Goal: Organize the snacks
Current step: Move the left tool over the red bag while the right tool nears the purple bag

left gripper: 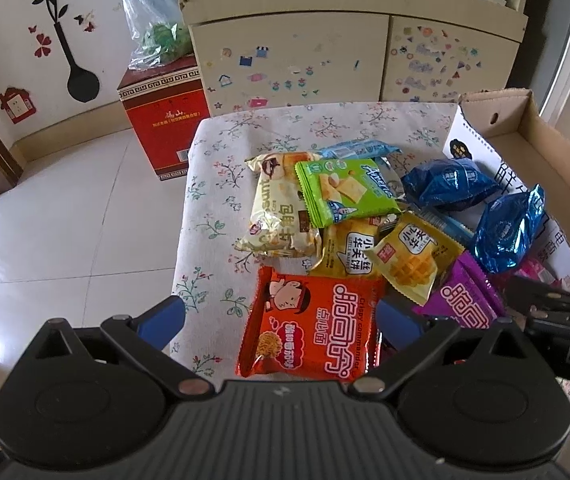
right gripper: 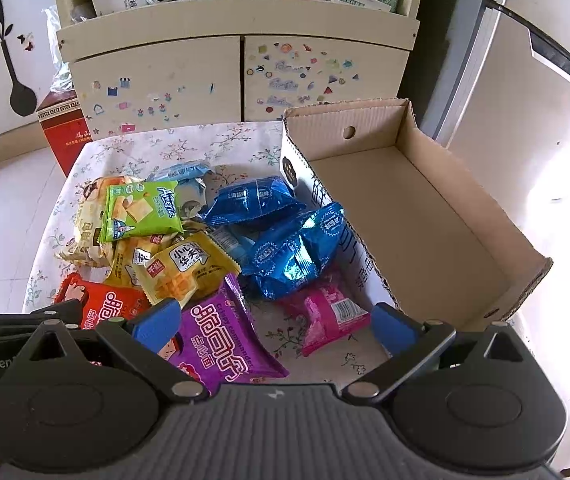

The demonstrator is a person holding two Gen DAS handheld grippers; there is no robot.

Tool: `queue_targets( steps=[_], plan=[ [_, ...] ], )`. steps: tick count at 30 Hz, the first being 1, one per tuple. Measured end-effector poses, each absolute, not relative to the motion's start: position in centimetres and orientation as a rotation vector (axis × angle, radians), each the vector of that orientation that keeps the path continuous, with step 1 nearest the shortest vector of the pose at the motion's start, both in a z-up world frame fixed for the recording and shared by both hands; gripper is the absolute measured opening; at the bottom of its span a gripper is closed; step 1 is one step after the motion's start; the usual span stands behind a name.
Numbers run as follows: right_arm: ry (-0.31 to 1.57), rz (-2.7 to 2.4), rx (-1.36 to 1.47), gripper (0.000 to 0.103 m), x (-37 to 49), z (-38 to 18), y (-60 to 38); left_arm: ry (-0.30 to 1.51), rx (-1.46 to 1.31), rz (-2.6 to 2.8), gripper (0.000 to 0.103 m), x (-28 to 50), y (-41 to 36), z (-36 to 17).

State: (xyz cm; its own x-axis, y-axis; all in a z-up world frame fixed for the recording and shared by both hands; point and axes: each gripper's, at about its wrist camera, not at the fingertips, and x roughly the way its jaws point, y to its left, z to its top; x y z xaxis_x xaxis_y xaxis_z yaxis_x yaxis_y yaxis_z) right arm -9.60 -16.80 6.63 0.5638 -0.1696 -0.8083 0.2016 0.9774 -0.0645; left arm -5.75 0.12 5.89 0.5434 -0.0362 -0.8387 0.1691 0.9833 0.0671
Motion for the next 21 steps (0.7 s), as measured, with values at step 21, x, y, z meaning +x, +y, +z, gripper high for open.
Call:
queue_targets(
  steps=[21],
  plan=[
    [0.863,-0.032,0.225,0.103,-11.5,8.2,-20.4,1.005,0.115,-0.223,0.099,-5.2,2.9,7.3]
  ],
)
